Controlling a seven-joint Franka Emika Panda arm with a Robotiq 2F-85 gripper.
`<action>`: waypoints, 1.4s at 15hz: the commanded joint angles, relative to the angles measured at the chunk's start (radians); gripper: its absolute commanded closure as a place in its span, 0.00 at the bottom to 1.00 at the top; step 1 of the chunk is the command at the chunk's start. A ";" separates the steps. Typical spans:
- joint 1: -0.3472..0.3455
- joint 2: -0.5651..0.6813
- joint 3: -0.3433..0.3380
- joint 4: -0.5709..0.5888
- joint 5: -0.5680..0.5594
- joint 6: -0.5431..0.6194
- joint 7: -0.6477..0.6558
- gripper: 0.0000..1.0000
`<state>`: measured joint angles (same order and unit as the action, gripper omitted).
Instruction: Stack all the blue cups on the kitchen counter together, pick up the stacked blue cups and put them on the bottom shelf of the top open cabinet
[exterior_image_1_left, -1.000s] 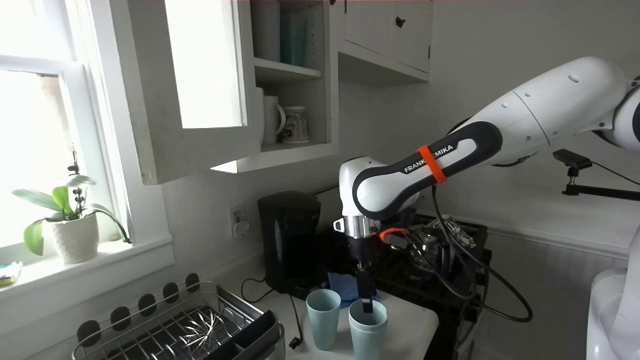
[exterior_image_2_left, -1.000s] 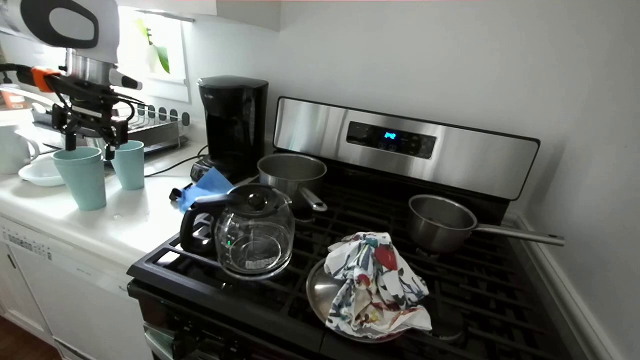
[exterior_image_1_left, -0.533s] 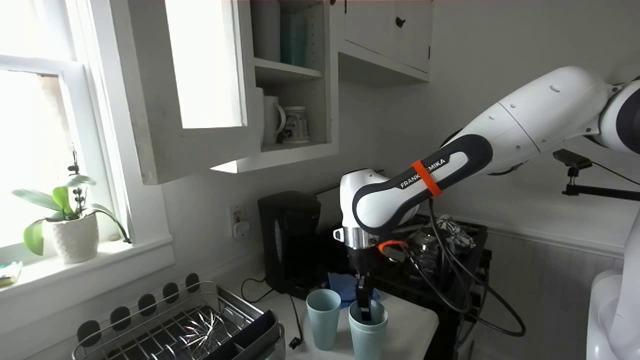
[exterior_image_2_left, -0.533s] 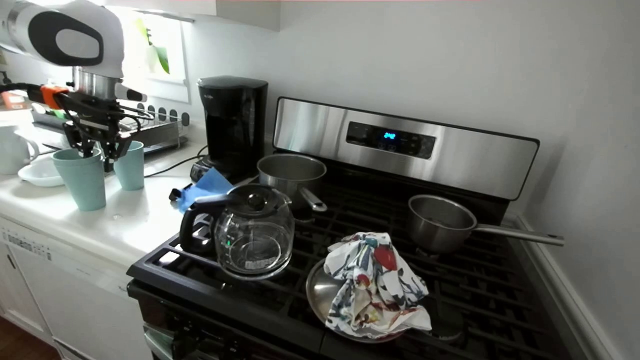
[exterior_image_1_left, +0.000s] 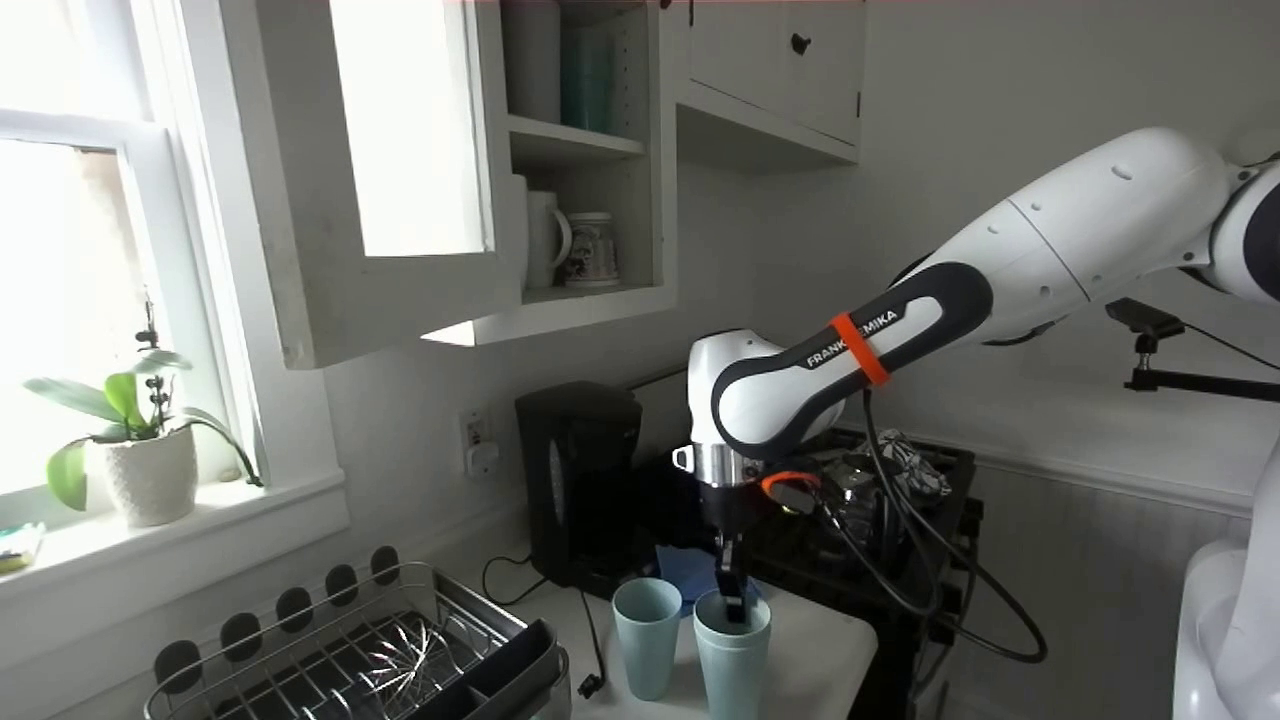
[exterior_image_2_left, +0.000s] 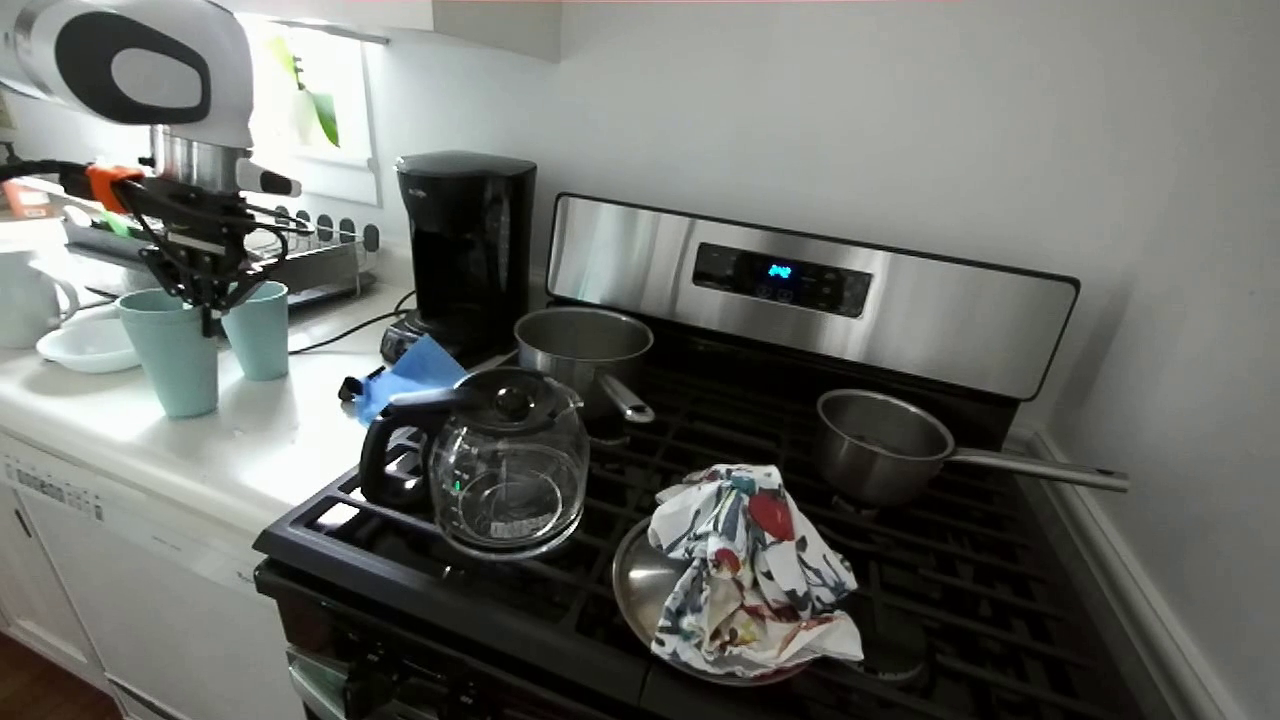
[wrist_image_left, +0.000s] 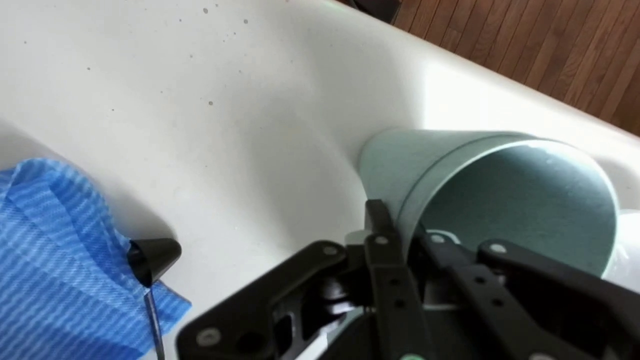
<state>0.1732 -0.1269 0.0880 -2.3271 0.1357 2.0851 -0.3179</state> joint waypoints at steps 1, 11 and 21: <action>-0.022 -0.092 -0.014 -0.028 0.015 -0.047 -0.040 0.98; -0.053 -0.362 -0.105 0.014 0.020 -0.175 -0.051 0.98; 0.024 -0.300 -0.108 0.060 0.128 0.011 -0.101 0.98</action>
<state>0.1661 -0.4778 -0.0249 -2.2943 0.2176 2.0358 -0.3900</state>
